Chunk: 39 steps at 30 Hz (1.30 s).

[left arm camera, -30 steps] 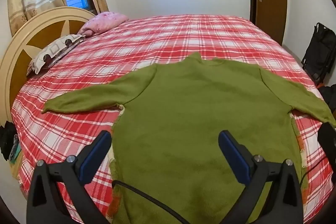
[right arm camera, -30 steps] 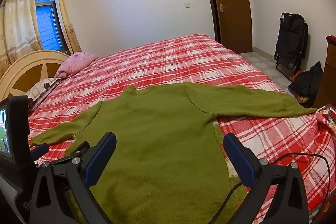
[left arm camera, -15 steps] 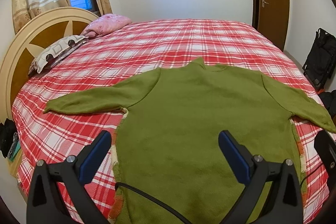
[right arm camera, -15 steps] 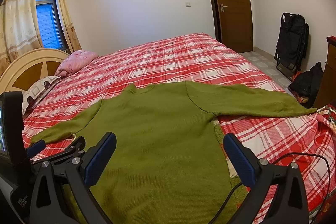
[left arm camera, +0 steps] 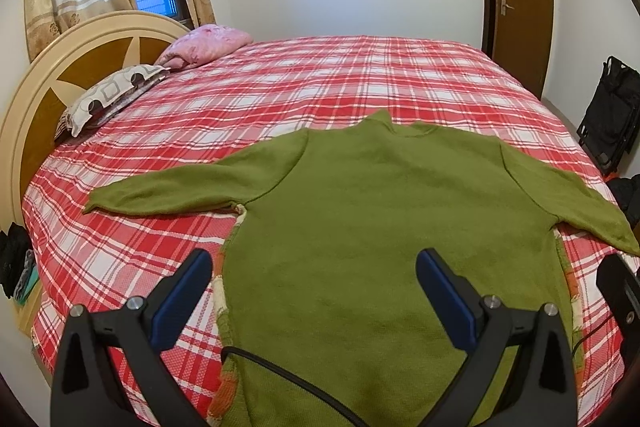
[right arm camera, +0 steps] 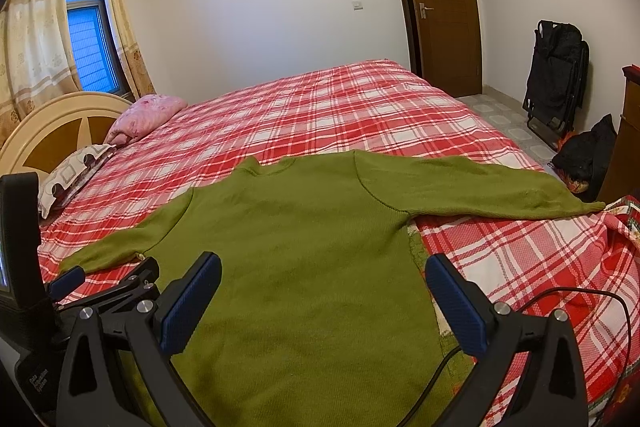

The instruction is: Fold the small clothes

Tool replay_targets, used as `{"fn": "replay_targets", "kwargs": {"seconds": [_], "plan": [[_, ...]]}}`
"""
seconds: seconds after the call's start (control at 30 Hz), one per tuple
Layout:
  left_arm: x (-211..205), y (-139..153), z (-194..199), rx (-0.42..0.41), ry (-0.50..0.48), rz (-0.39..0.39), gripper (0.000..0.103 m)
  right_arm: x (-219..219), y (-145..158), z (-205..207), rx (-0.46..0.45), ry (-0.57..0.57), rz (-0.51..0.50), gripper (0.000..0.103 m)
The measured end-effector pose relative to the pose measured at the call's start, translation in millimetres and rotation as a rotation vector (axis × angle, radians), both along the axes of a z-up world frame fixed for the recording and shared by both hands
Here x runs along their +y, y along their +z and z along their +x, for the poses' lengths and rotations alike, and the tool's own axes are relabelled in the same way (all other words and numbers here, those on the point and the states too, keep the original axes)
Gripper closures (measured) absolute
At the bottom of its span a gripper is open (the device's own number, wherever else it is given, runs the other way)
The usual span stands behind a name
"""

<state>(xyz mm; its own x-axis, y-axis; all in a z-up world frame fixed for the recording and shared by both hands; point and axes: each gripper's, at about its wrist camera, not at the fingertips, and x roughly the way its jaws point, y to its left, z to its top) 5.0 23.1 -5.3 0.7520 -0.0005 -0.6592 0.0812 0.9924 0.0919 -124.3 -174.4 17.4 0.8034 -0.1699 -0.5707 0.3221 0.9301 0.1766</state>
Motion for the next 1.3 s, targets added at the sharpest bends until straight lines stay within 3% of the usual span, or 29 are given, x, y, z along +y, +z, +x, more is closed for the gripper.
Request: {"fn": "replay_targets", "kwargs": {"seconds": [1.3], "plan": [[-0.2,-1.4,1.5,0.014,0.005,-0.016,0.0,-0.2,-3.2,3.0,0.02,-0.008,0.004,0.001]]}}
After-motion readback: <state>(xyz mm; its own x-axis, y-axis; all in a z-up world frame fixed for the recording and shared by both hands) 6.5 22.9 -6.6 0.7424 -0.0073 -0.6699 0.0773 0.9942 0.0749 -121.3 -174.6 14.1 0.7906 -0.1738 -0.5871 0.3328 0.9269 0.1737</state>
